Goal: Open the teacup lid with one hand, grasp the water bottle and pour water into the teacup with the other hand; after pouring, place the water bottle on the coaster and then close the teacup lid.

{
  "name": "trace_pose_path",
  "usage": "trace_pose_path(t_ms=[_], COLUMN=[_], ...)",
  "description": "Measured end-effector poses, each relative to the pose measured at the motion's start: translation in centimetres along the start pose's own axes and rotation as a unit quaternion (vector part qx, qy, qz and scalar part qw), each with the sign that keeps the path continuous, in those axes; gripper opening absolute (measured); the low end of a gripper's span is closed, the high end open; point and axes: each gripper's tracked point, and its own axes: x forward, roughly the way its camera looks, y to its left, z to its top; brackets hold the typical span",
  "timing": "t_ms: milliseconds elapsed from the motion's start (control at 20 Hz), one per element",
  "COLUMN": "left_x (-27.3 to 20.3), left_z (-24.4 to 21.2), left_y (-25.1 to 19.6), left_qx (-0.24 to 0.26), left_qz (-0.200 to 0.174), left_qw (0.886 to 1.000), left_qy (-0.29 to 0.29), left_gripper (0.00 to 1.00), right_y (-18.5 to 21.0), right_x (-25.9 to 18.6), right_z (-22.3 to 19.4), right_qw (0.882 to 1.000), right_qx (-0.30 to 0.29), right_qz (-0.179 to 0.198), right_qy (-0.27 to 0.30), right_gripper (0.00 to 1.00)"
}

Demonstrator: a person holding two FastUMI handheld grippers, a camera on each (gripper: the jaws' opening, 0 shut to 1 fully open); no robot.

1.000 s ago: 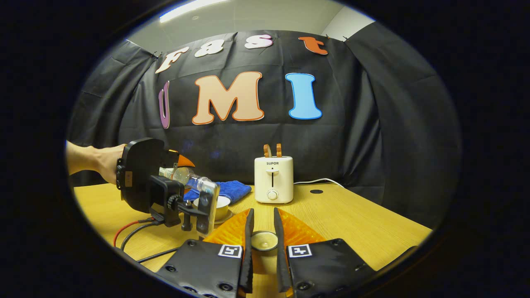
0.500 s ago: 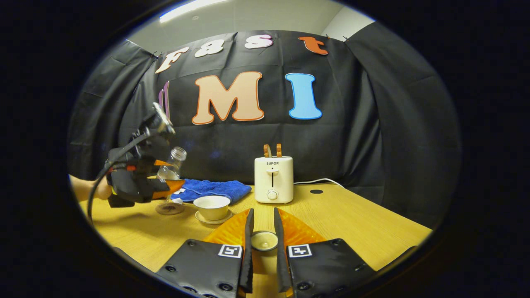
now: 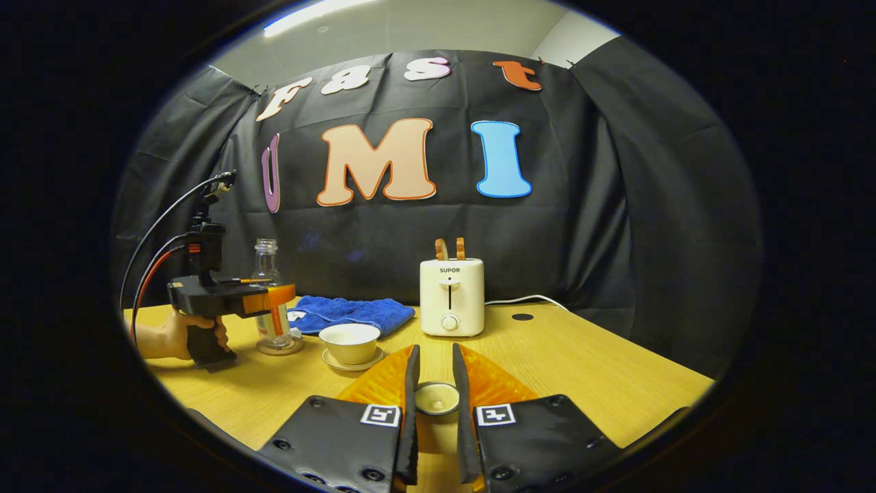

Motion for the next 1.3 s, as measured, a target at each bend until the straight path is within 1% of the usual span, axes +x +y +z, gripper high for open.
trace_pose_path(t_ms=[150,250,350,450,500,600,700,800,900,950,1000,1100,1300], left_x=[0.2,0.1,0.0,0.1,0.1,-0.1,-0.2,-0.5,-0.6,-0.7,-0.6,-0.9,-2.1], left_z=[-0.1,-0.3,-0.5,-0.1,-0.3,-0.3,-0.9,-0.9,-1.0,-0.9,-1.0,-0.9,-1.0], left_y=[-0.1,-0.1,0.1,0.0,0.2,0.4,0.1,0.6,0.8,0.7,0.6,0.4,1.2], left_qx=[-0.022,-0.029,-0.026,-0.021,-0.017,-0.017,-0.014,-0.017,-0.016,-0.018,-0.019,-0.019,-0.020], left_qz=[0.000,0.003,0.008,0.008,0.009,0.012,0.008,0.015,0.018,0.017,0.015,0.006,0.027], left_qw=[1.000,1.000,1.000,1.000,1.000,1.000,1.000,1.000,1.000,1.000,1.000,1.000,0.999], left_qy=[-0.008,-0.006,-0.004,-0.015,-0.009,-0.013,0.005,-0.001,0.001,0.001,0.003,0.002,0.004], left_gripper=[0.65,0.64,0.65,0.66,0.66,0.68,0.70,0.73,0.98,0.93,0.92,0.93,0.94], right_y=[0.0,0.0,0.0,0.0,-0.1,0.0,0.0,0.0,0.0,0.0,0.0,-0.1,-0.1], right_x=[0.0,0.0,0.0,0.0,0.0,0.0,0.0,0.1,0.0,0.1,0.1,0.0,0.0], right_z=[0.0,0.0,0.0,0.0,0.0,0.0,0.1,0.0,0.0,-0.1,0.0,0.0,0.0], right_qw=[1.000,1.000,1.000,1.000,1.000,1.000,1.000,1.000,1.000,1.000,1.000,1.000,1.000], right_qx=[0.000,0.000,0.000,0.000,0.000,0.000,0.000,0.000,0.000,0.000,0.000,0.000,0.000], right_qz=[0.000,0.000,0.000,-0.001,-0.001,-0.002,-0.002,-0.002,-0.002,-0.003,-0.003,-0.004,-0.005], right_qy=[0.000,0.000,0.000,0.000,0.000,0.000,-0.001,0.000,-0.001,-0.001,-0.001,-0.001,-0.001], right_gripper=[0.26,0.26,0.26,0.26,0.26,0.27,0.26,0.26,0.26,0.26,0.27,0.26,0.26])
